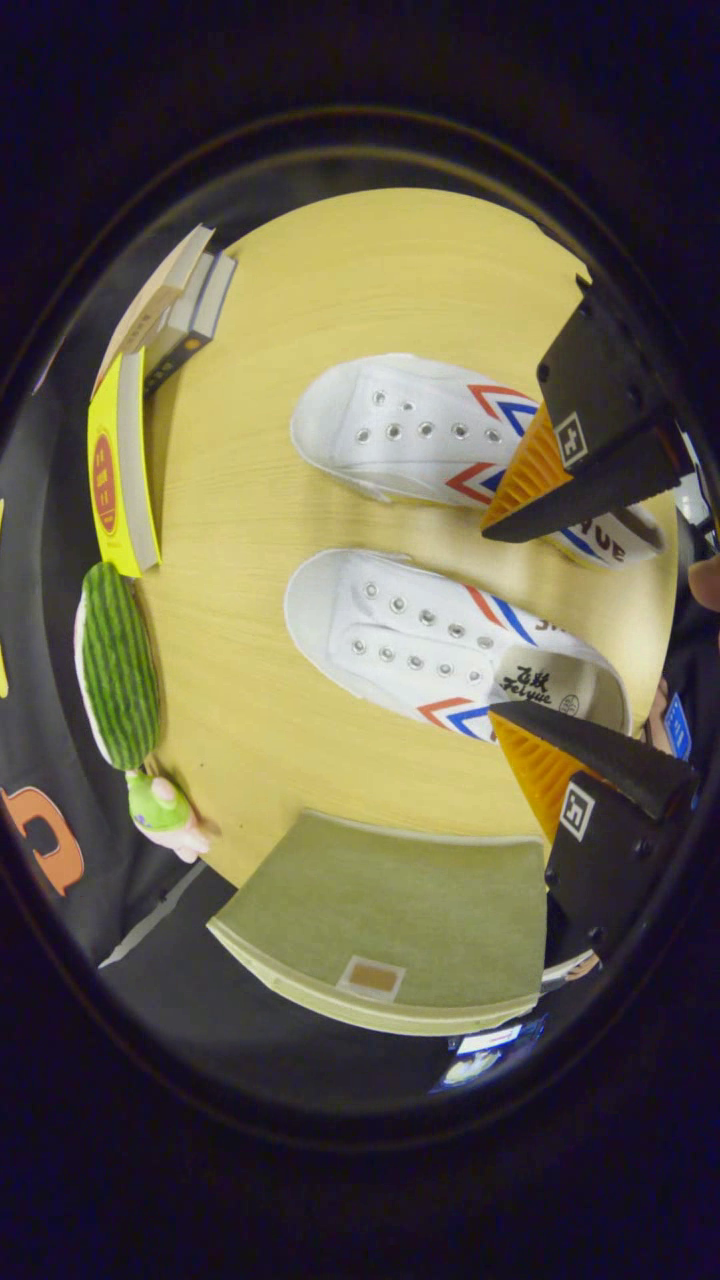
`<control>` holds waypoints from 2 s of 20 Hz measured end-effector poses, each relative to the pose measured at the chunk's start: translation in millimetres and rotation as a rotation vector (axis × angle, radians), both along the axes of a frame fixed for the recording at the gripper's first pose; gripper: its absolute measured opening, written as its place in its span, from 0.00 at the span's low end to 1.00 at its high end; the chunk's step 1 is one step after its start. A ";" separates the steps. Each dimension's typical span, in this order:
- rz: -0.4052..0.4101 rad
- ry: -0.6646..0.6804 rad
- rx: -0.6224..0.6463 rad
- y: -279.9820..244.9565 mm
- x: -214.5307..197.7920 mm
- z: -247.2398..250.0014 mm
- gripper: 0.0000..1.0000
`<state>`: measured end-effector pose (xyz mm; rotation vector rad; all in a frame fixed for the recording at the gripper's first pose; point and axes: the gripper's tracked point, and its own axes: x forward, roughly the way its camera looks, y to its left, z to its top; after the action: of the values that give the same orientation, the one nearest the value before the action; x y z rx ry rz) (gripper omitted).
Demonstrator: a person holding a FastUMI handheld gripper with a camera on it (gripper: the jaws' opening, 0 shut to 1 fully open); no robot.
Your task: Open the storage box then place both shoes into the box .Put the left shoe in first, then the right shoe, with the right side of both shoes facing outward in a uniform manner.
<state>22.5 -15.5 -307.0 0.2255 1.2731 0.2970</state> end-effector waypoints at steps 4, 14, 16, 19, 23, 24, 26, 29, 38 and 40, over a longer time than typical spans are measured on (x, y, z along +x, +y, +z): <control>-0.012 0.052 0.026 10.2 3.7 -16.0 0.85; -0.108 0.044 0.063 16.8 5.3 -11.1 0.39; -0.135 0.044 0.069 13.4 6.1 -9.0 0.30; -0.223 0.082 0.149 15.6 5.4 -2.0 0.07; -0.311 0.130 0.282 24.0 -3.0 23.4 0.06; -0.323 0.116 0.297 25.0 -2.5 36.9 0.06; -0.341 0.087 0.308 24.4 -4.2 67.1 0.06; -0.341 0.017 0.339 36.4 -5.0 128.1 0.06; -0.184 -0.108 0.423 167.8 5.7 249.5 0.06; -0.149 -0.082 0.394 206.3 9.4 242.0 0.06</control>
<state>31.9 190.8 -65.0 0.6349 1.1017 0.4237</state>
